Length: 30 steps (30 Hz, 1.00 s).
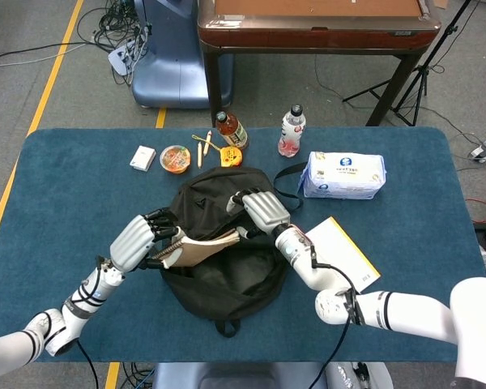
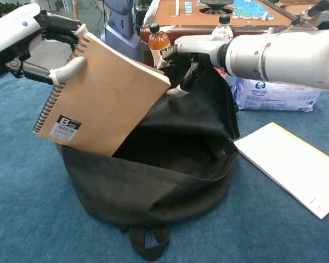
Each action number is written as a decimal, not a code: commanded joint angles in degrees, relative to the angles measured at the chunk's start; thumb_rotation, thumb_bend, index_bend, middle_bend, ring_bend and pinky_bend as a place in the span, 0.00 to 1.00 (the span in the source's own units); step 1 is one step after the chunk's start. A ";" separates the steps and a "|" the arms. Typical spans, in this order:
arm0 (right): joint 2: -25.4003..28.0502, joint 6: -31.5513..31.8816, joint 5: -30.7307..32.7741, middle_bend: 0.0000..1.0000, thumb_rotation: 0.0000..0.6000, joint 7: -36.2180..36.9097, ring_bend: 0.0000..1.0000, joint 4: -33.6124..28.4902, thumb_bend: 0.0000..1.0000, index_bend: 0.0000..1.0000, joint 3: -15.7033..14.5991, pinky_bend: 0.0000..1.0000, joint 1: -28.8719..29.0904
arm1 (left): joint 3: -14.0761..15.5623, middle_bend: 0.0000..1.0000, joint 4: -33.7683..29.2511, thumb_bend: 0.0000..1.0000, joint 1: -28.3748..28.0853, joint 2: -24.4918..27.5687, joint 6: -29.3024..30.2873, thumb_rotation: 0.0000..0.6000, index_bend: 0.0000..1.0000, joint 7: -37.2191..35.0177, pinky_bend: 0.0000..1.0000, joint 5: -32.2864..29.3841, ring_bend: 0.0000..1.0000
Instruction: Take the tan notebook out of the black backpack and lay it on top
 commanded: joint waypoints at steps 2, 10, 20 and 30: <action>4.56 -2.24 -1.98 0.24 1.00 2.28 0.14 -4.98 0.17 0.19 -1.64 0.15 -1.19 | 0.26 0.72 -3.57 0.45 2.33 4.46 0.35 1.00 0.62 0.38 0.34 -0.59 0.57; 8.63 -2.19 -6.12 0.22 1.00 4.64 0.12 -9.63 0.06 0.11 -4.35 0.15 -3.02 | -0.48 0.72 -11.56 0.45 5.76 12.11 2.51 1.00 0.62 0.25 0.34 -1.08 0.57; 13.55 -1.83 -12.90 0.21 1.00 8.34 0.11 -14.41 0.05 0.08 -7.69 0.15 -6.38 | -1.62 0.72 -17.43 0.45 8.38 20.83 2.26 1.00 0.62 5.48 0.34 -0.92 0.57; 21.64 3.18 -22.47 0.20 1.00 12.94 0.11 -20.92 0.05 0.06 -9.47 0.15 -12.48 | -4.87 0.72 -15.23 0.45 8.65 22.35 -3.37 1.00 0.61 8.02 0.34 -6.32 0.57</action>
